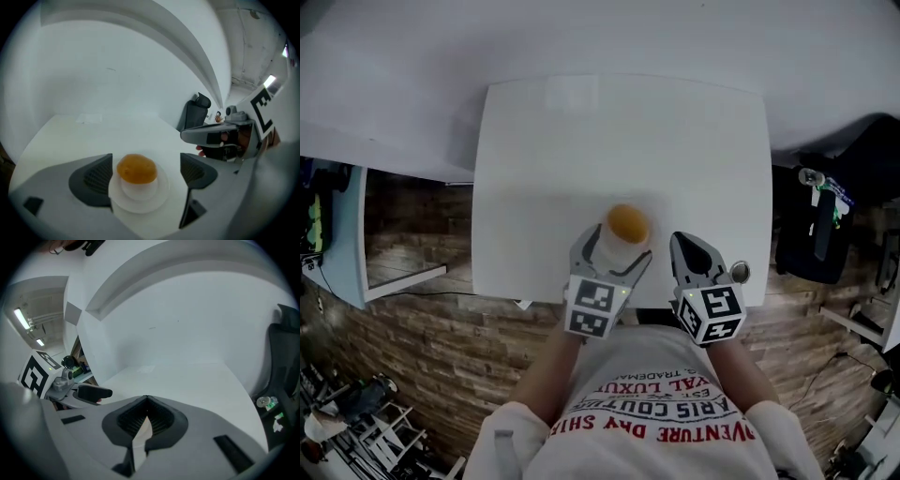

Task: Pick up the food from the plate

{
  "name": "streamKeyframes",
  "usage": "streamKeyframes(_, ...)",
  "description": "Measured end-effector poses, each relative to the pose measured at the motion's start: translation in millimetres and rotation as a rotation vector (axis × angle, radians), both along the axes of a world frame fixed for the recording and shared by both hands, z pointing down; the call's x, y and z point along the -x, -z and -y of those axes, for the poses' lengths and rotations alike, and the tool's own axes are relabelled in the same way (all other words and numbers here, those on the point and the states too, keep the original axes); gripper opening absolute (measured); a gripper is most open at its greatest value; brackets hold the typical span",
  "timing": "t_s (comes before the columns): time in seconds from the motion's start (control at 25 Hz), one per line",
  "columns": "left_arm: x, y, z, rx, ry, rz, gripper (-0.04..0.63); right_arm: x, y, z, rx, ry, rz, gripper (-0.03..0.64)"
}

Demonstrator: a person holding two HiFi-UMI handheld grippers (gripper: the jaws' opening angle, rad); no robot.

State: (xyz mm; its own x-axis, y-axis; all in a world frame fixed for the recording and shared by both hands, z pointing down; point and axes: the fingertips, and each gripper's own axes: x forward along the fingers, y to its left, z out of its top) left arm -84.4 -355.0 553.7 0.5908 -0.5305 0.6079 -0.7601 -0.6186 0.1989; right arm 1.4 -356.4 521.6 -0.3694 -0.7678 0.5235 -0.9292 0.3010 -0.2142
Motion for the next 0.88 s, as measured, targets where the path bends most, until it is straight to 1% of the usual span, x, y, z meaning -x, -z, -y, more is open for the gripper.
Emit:
streamKeyframes(0.08, -6, -6, 3, -0.007, -0.052, 0.038, 0.471, -8, -4, 3, 0.003, -0.031, -0.004, 0.011)
streamKeyframes(0.16, -11, -16, 6, 0.011, -0.095, 0.074, 0.496, -16, -10, 7, 0.016, -0.052, -0.007, 0.011)
streamKeyframes(0.24, -14, -28, 8, 0.050, -0.118, 0.089, 0.511, -21, -17, 9, 0.033, -0.060, -0.015, 0.011)
streamKeyframes(0.32, -15, -43, 9, 0.090, -0.123, 0.094, 0.515, -24, -25, 11, 0.049, -0.063, -0.026, 0.011)
streamKeyframes(0.56, -14, -67, 21, 0.155, -0.122, 0.126, 0.515, -25, -49, 11, 0.091, -0.047, -0.025, 0.011)
streamKeyframes(0.72, -15, -78, 25, 0.163, -0.146, 0.186, 0.515, -29, -58, 9, 0.108, -0.056, -0.016, 0.011)
streamKeyframes(0.88, -15, -88, 24, 0.171, -0.149, 0.219, 0.515, -30, -62, 7, 0.120, -0.058, -0.011, 0.011)
